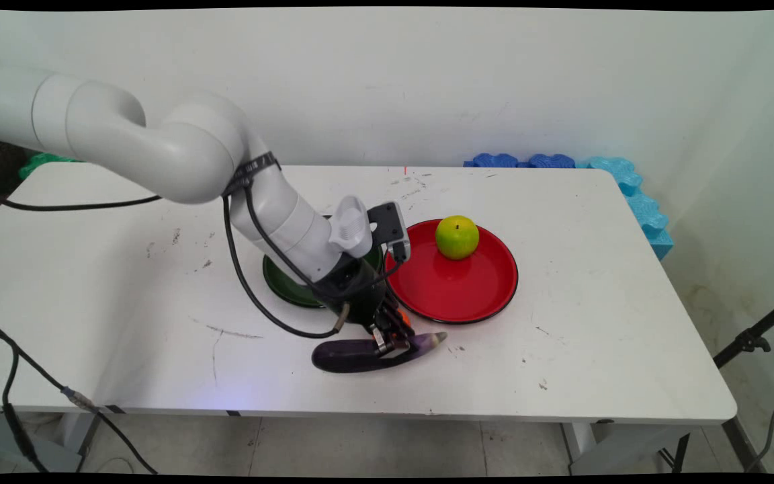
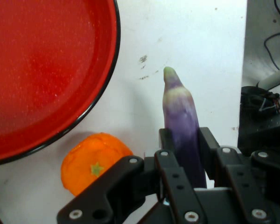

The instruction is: Place the picked object on the table

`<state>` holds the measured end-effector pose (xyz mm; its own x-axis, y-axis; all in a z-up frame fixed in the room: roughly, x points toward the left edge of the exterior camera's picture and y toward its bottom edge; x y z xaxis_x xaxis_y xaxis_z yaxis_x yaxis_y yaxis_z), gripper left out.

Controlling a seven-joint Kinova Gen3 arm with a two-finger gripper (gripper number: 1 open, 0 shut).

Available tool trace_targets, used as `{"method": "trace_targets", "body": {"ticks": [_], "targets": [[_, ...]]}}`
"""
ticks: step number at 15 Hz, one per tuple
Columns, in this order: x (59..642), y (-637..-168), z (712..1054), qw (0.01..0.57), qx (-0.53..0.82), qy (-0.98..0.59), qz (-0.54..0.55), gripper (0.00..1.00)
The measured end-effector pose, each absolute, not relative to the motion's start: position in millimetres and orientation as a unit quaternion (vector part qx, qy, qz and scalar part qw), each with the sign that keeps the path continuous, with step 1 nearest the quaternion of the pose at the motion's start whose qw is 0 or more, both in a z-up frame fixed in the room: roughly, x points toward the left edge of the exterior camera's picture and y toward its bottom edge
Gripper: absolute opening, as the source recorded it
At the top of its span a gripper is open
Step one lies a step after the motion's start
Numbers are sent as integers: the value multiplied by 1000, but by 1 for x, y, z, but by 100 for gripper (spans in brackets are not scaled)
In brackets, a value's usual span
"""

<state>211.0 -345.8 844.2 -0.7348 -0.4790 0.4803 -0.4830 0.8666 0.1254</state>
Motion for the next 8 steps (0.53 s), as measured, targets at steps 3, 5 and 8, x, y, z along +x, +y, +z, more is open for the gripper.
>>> {"method": "trace_targets", "body": {"ticks": [3, 5, 8], "targets": [[212, -342, 835, 259, 260, -930, 5, 0], [213, -341, 829, 261, 260, -930, 7, 0], [214, -340, 824, 264, 258, -929, 9, 0]]}}
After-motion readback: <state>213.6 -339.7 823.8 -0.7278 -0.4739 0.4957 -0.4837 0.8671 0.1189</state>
